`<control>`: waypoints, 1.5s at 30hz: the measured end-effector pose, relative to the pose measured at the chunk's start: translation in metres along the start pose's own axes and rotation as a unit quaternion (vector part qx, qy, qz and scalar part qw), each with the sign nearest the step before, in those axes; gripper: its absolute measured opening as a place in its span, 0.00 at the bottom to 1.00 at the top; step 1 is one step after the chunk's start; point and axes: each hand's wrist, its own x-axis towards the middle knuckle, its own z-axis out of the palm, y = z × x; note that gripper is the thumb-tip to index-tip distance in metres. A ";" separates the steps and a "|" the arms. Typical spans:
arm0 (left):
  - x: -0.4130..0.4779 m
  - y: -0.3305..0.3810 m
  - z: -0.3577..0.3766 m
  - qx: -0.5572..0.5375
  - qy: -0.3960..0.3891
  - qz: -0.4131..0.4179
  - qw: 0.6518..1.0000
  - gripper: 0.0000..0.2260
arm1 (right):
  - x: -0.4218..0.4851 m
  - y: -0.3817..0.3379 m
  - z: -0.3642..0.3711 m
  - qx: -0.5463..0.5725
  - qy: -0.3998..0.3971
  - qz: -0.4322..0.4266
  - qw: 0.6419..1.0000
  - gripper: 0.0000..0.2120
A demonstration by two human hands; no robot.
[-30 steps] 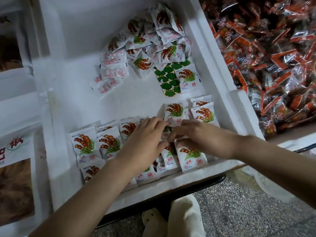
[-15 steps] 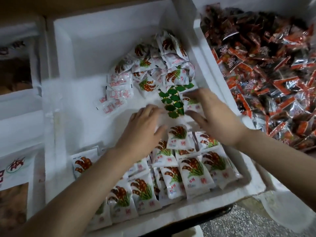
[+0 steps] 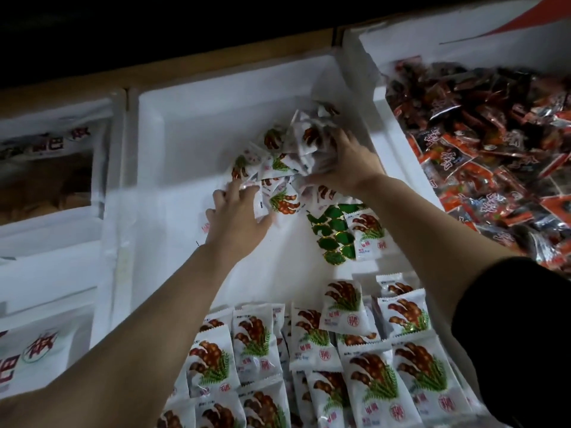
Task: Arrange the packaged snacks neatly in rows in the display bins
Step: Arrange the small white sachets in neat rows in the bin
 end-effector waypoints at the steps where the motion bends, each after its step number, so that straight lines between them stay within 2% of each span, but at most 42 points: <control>1: -0.002 -0.001 0.000 -0.004 0.003 0.002 1.000 0.25 | -0.001 -0.001 0.001 -0.012 -0.009 -0.017 1.000 0.53; 5: -0.017 -0.001 0.002 -0.012 -0.014 0.017 1.000 0.22 | -0.017 -0.005 0.003 -0.063 -0.026 -0.079 0.995 0.44; 10: -0.051 -0.010 0.006 -0.018 -0.034 0.046 0.998 0.20 | -0.050 -0.005 0.007 -0.059 -0.046 -0.124 0.989 0.39; 15: -0.075 -0.024 0.002 -0.083 -0.034 0.046 0.995 0.15 | -0.076 -0.010 0.006 -0.051 -0.062 -0.116 0.990 0.35; 20: -0.088 -0.029 -0.011 -0.136 -0.015 0.027 0.990 0.11 | -0.081 -0.009 -0.005 -0.058 -0.010 -0.115 0.992 0.19; 23: -0.093 -0.033 -0.016 -0.119 -0.050 0.034 0.991 0.11 | -0.084 -0.011 -0.013 -0.047 0.043 -0.089 0.994 0.17; 26: -0.097 -0.041 -0.022 -0.146 -0.067 0.029 0.987 0.16 | -0.094 -0.021 -0.021 0.023 0.080 -0.099 0.992 0.15; 28: -0.099 -0.042 -0.031 -0.200 -0.021 0.012 0.979 0.16 | -0.107 -0.034 -0.024 0.094 0.076 -0.099 0.988 0.14; 30: -0.104 -0.038 -0.043 -0.305 0.036 -0.031 0.951 0.11 | -0.123 -0.047 -0.024 0.162 0.049 -0.083 0.982 0.10; 31: -0.106 -0.035 -0.047 -0.370 0.061 -0.063 0.925 0.09 | -0.131 -0.054 -0.023 0.199 0.030 -0.072 0.977 0.09; 32: -0.107 -0.032 -0.050 -0.437 0.076 -0.106 0.890 0.09 | -0.138 -0.061 -0.022 0.245 0.007 -0.058 0.968 0.08; 34: -0.113 -0.026 -0.053 -0.563 0.057 -0.196 0.801 0.10 | -0.148 -0.071 -0.017 0.361 -0.049 -0.015 0.931 0.06; 36: -0.120 -0.016 -0.053 -0.668 0.004 -0.237 0.706 0.11 | -0.156 -0.080 -0.009 0.458 -0.103 0.029 0.883 0.05; 38: -0.127 -0.008 -0.052 -0.723 -0.032 -0.252 0.643 0.10 | -0.162 -0.089 0.002 0.491 -0.128 0.048 0.860 0.07; 42: -0.139 -0.004 -0.046 -0.757 -0.062 -0.259 0.597 0.14 | -0.170 -0.099 0.022 0.460 -0.139 0.069 0.874 0.10; 43: -0.143 -0.006 -0.046 -0.754 -0.061 -0.252 0.604 0.16 | -0.171 -0.100 0.026 0.447 -0.153 0.064 0.879 0.10; 45: -0.148 -0.013 -0.045 -0.722 -0.043 -0.239 0.648 0.17 | -0.175 -0.102 0.032 0.376 -0.174 0.019 0.910 0.10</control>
